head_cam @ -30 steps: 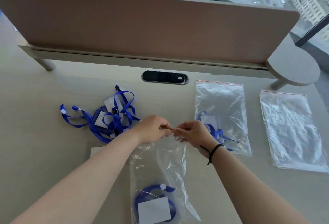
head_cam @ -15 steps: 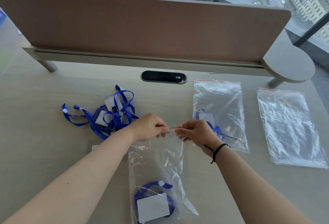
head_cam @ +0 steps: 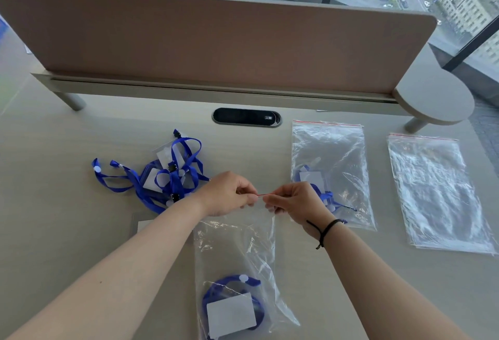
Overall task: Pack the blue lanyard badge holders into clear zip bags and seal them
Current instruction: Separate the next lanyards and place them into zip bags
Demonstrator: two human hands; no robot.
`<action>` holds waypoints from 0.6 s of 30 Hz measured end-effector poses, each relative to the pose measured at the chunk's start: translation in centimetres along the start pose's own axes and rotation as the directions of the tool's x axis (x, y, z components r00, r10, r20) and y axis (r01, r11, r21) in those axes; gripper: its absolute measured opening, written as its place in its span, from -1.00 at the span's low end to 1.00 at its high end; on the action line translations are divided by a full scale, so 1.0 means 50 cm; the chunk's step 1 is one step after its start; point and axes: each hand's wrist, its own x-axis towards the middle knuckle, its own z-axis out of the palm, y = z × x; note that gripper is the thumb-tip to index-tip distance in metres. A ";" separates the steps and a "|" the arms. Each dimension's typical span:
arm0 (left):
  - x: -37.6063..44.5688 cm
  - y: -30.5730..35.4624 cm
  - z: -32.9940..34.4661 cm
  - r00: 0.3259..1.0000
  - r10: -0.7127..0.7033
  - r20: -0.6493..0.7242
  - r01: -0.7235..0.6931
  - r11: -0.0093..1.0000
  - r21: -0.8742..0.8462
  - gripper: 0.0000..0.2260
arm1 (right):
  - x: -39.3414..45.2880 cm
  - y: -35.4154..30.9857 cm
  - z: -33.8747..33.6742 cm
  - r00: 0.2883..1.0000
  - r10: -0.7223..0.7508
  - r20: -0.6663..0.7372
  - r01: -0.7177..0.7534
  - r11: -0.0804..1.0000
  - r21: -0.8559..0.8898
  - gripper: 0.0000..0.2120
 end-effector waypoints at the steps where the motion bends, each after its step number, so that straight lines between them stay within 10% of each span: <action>1: 0.001 0.004 0.003 1.000 0.014 -0.009 -0.014 1.000 0.001 -0.92 | 0.000 0.001 0.003 1.000 -0.005 -0.002 0.005 1.000 -0.001 -0.91; 18: 0.001 0.008 0.027 1.000 0.021 0.024 -0.025 0.983 0.183 -0.88 | -0.002 0.018 -0.002 0.998 -0.061 0.009 0.062 0.997 -0.037 -0.85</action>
